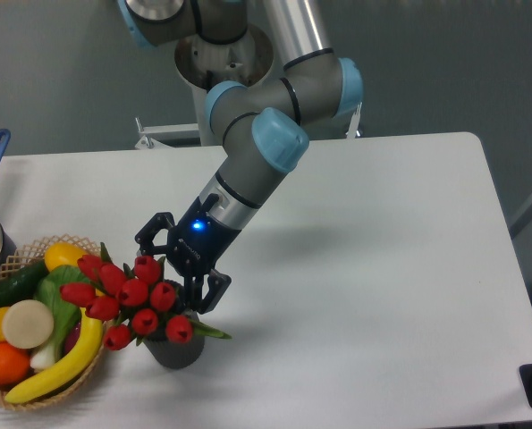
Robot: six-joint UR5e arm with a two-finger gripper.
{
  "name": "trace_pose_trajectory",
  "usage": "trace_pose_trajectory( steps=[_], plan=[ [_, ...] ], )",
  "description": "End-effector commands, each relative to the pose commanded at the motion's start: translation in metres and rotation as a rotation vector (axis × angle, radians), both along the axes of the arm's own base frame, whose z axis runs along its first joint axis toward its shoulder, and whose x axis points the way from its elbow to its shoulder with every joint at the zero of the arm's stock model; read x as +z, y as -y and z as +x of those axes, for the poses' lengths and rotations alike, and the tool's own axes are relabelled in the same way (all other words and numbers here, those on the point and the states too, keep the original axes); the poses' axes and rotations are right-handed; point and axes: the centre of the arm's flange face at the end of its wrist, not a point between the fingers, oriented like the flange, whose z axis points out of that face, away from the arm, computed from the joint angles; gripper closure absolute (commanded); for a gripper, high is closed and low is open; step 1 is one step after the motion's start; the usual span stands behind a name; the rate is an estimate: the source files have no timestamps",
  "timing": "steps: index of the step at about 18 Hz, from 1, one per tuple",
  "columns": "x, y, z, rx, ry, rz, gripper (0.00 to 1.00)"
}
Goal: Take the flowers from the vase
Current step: 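Lower the gripper around the tulip stems and close it, then lift the gripped tulips upward out of the black vase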
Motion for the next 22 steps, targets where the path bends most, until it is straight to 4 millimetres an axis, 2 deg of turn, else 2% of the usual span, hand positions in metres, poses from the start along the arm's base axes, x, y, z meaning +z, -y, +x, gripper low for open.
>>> trace_pose_trajectory(
  steps=[3,7,8,11,14,17,22],
  plan=[
    [0.002,-0.009,0.006,-0.018,-0.005,0.005,0.0],
    [0.004,-0.013,0.004,-0.02,-0.01,0.01,0.01],
    [0.003,-0.014,0.003,-0.02,-0.01,0.01,0.06],
    [0.004,-0.014,0.002,-0.02,-0.011,0.011,0.33],
    [0.005,-0.015,0.002,-0.02,-0.013,0.013,0.5],
    [0.004,-0.014,0.001,-0.018,-0.009,0.011,0.58],
    [0.008,-0.012,-0.001,-0.014,-0.007,0.02,0.62]
  ],
)
